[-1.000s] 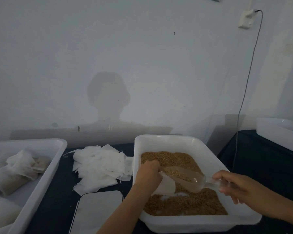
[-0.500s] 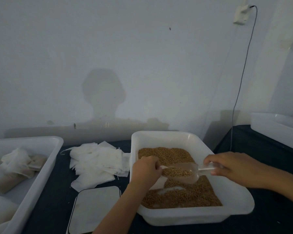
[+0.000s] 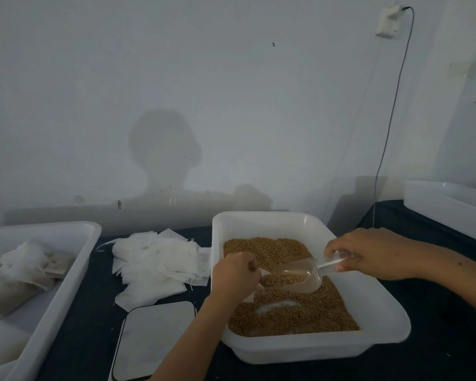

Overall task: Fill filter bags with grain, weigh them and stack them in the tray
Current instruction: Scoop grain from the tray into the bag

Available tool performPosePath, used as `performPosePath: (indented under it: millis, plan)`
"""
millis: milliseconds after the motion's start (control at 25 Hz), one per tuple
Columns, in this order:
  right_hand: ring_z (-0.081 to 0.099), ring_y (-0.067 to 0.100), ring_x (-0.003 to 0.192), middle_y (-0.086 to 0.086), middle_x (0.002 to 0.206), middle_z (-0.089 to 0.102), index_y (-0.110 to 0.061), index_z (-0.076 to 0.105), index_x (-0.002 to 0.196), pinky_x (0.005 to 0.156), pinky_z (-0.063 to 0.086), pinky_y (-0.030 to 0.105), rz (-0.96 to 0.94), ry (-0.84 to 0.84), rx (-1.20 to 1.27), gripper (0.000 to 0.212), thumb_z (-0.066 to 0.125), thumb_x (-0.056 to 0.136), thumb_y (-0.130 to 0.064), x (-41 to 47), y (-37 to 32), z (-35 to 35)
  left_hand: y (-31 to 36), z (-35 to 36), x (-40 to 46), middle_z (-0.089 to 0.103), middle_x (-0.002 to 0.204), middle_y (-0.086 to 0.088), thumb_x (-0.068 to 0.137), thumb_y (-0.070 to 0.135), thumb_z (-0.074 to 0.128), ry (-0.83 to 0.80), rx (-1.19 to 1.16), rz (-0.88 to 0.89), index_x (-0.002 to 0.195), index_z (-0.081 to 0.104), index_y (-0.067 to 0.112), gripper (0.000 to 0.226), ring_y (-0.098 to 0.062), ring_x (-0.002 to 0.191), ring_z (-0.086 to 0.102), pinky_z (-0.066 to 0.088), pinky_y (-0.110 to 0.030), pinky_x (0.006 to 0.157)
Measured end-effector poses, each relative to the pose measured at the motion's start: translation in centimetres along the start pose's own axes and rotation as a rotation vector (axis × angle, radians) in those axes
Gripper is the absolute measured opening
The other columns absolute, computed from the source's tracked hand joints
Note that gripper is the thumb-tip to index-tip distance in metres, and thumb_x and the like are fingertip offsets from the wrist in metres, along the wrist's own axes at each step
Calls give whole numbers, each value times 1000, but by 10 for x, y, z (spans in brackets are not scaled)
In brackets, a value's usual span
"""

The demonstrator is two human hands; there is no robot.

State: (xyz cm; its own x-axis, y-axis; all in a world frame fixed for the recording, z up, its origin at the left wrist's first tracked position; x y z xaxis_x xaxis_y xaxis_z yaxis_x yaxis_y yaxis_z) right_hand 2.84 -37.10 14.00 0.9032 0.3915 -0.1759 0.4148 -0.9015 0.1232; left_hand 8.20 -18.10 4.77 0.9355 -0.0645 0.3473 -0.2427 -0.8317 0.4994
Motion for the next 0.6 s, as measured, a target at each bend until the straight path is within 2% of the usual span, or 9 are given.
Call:
performPosePath:
  millis: [240,400,600]
  plan:
    - [53,3,91,-13,101,55,-40,54,117,77,42,21,14,-12,34,22,48,96,-43,-1,6,-1,-1,-1,-1,44,57,13,84,22,55,-8,-1,-14,53,38,27,36,-2,56,41,29,-17,49]
    - [53,4,89,-13,100,56,-40,55,116,76,41,22,6,-2,42,21,48,96,-42,1,7,-1,-2,0,-1,51,64,13,84,23,55,-16,-17,-16,62,50,26,23,-5,65,49,31,-15,52]
    - [51,2,82,-16,94,54,-42,55,114,64,34,16,-4,7,50,19,49,95,-43,0,10,2,-3,0,0,60,72,9,84,23,56,-5,-28,-18,71,60,21,14,-9,69,54,37,-17,55]
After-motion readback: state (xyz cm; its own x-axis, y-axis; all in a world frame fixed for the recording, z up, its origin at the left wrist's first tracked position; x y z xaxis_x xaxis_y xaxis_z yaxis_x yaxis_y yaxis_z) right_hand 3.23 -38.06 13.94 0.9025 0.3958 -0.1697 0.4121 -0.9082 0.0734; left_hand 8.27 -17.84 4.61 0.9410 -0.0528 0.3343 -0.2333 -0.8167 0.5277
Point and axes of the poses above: each hand's wrist, its own x-axis towards the middle knuckle, its own z-axis out of the palm, y = z × x, the point moved 9 cm from there along x, towards the middle knuckle
